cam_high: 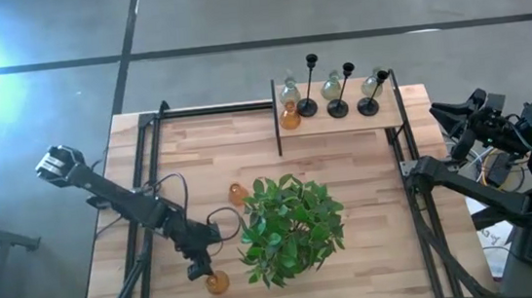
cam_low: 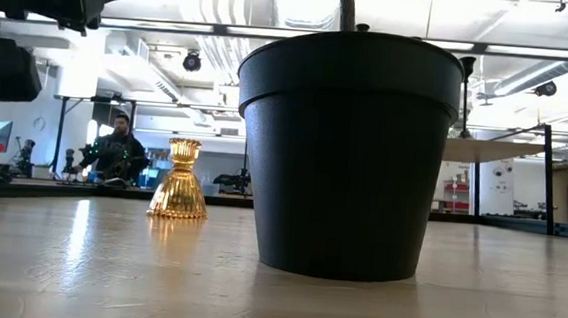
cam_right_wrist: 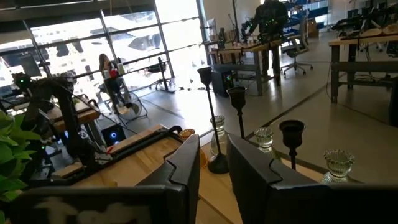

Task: Pick & Place candle stick holders
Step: Put the bottom yellow glass candle holder on the shelf

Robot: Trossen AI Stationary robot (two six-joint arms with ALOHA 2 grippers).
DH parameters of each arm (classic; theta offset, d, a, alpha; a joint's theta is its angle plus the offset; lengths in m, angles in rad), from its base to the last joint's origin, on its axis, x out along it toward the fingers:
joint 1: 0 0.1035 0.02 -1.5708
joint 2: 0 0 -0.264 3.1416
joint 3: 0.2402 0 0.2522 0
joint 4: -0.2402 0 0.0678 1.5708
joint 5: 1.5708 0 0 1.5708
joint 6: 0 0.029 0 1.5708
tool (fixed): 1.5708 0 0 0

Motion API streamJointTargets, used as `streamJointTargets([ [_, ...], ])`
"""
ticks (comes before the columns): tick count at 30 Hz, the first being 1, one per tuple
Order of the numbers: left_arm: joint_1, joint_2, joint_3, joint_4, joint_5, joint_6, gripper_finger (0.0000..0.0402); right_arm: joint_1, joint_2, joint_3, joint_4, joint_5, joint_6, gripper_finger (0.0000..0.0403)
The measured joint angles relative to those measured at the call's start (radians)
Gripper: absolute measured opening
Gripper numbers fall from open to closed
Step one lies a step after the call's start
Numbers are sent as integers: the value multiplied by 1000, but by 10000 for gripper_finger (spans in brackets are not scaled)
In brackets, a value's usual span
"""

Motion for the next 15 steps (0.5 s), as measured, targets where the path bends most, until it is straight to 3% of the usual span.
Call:
streamJointTargets([
  [15, -60, 103, 0, 37, 30, 31, 229, 0, 0, 0, 0, 0, -2, 90],
])
